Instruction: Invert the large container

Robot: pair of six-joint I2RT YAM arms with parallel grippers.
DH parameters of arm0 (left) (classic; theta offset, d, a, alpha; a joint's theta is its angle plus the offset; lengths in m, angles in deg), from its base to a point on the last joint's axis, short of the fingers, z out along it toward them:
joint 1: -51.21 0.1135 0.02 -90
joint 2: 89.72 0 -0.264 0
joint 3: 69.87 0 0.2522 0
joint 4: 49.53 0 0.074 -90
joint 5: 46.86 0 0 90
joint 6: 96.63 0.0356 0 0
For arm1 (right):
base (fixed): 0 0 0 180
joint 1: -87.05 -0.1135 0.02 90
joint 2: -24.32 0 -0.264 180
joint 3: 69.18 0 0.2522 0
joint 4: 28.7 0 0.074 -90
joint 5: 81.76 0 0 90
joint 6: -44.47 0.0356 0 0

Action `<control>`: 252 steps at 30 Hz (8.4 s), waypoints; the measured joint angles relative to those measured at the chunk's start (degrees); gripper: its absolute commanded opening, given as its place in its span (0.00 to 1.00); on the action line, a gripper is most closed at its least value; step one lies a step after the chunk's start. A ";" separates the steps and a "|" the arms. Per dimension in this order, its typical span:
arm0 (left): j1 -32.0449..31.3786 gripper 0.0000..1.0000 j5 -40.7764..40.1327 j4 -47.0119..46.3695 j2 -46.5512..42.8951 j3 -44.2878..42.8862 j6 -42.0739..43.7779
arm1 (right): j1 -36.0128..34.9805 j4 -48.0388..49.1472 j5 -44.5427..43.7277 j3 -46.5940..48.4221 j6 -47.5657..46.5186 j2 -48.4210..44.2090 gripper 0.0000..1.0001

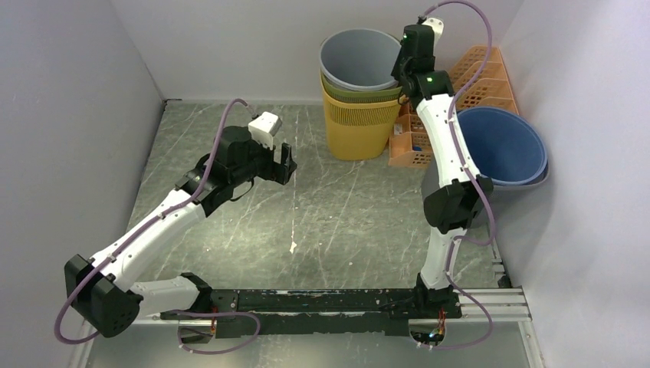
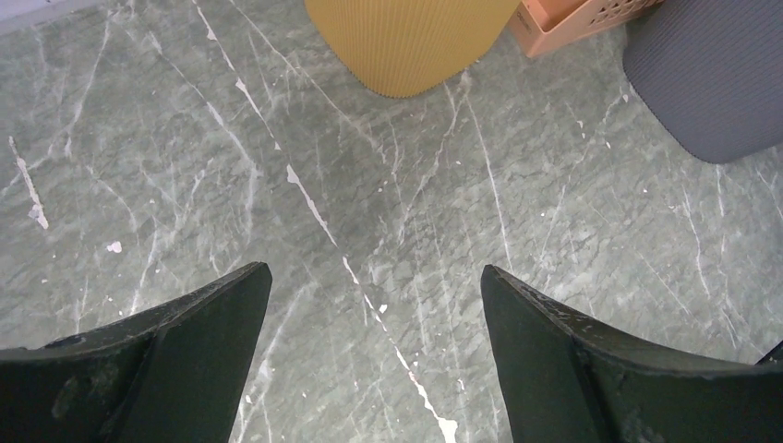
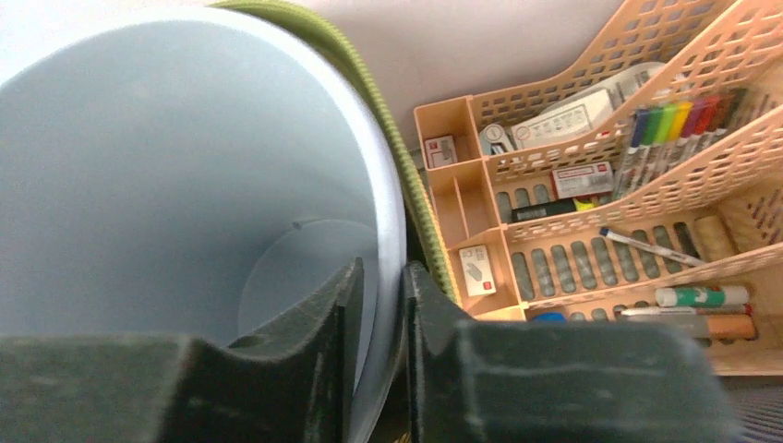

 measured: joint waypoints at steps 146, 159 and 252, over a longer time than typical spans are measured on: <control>-39.45 0.07 -17.44 2.14 18.36 -15.17 18.18 | -2.21 15.04 1.40 -56.30 -2.25 -55.23 1.00; -38.99 0.07 -18.78 7.10 12.20 -12.33 11.02 | -1.86 16.17 -5.29 -61.29 -2.91 -59.14 1.00; 47.34 1.00 58.47 -79.43 47.63 23.32 -59.87 | 6.99 35.32 7.06 -77.40 -1.14 -56.46 0.98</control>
